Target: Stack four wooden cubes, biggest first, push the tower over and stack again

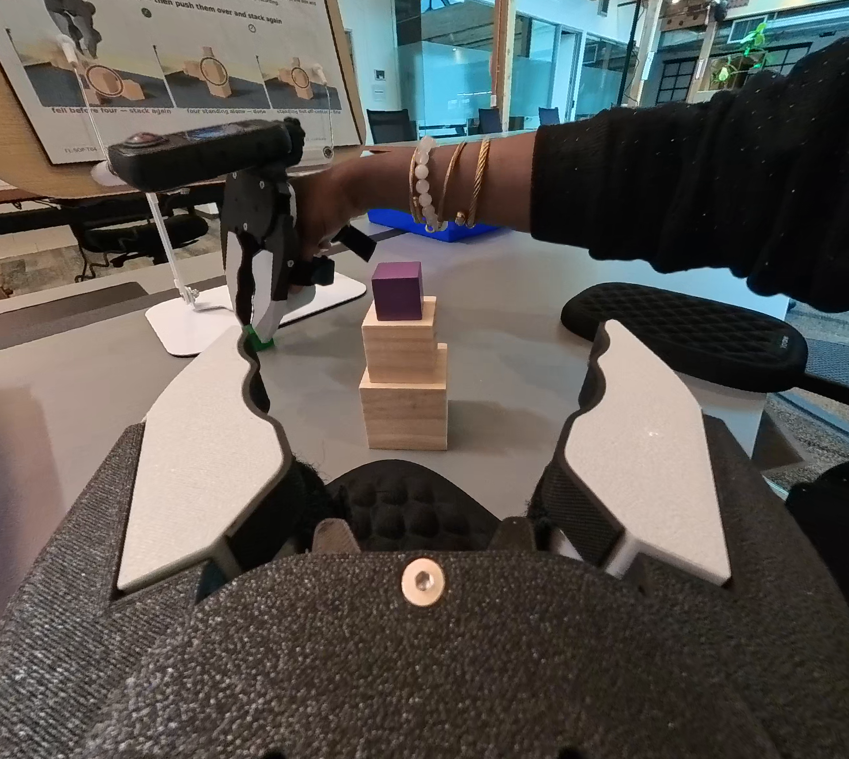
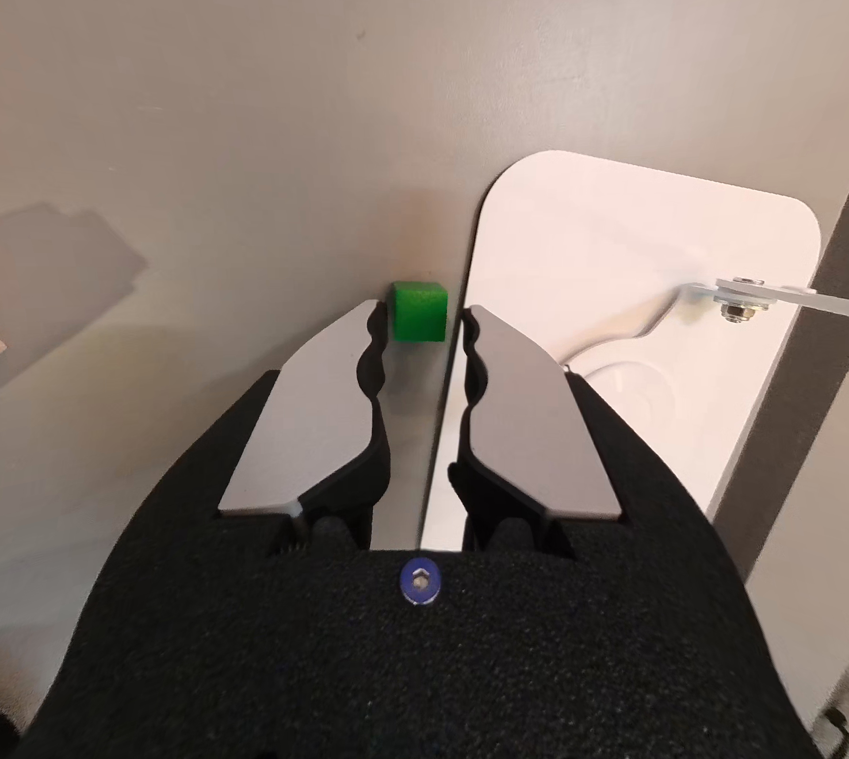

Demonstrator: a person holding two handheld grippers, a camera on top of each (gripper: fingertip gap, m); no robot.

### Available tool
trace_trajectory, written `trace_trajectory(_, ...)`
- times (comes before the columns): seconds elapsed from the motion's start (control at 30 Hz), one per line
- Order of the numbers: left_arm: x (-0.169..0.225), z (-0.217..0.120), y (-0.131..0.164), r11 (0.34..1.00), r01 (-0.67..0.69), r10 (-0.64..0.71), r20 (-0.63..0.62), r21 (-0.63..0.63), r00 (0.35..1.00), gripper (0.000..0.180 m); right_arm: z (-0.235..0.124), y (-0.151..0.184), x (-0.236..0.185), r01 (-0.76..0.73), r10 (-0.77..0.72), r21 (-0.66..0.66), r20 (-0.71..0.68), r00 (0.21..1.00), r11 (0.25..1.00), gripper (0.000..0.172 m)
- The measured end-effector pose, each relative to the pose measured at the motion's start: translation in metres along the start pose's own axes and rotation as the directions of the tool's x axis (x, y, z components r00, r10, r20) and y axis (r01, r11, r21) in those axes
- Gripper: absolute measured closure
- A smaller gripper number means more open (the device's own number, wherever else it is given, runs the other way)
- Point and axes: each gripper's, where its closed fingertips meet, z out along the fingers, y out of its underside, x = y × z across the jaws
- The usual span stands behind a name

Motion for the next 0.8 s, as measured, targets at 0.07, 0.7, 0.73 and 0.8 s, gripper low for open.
trace_trajectory(0.07, 0.000, 0.000, 0.000, 1.000, 0.000, 0.000, -0.001, 0.001, 1.000, 0.048, 0.001, 0.000, 0.000, 0.005, -0.005, 0.002, 0.002, 1.000, 1.000, 0.143)
trace_trajectory(0.7, 0.000, 0.001, 0.001, 1.000, -0.005, 0.005, 0.003, -0.007, 1.000, 0.048, -0.124, -0.021, -0.116, 0.392, -0.393, 0.029, 0.090, 0.915, 0.919, 0.150)
trace_trajectory(0.73, 0.000, 0.001, 0.001, 1.000, -0.006, 0.006, 0.004, -0.007, 1.000, 0.048, -0.129, -0.023, -0.125, 0.413, -0.415, 0.033, 0.098, 0.905, 0.910, 0.151)
trace_trajectory(0.8, 0.000, 0.001, 0.001, 1.000, -0.007, 0.007, 0.006, -0.008, 1.000, 0.048, -0.137, -0.027, -0.140, 0.451, -0.454, 0.051, 0.115, 0.884, 0.891, 0.151)
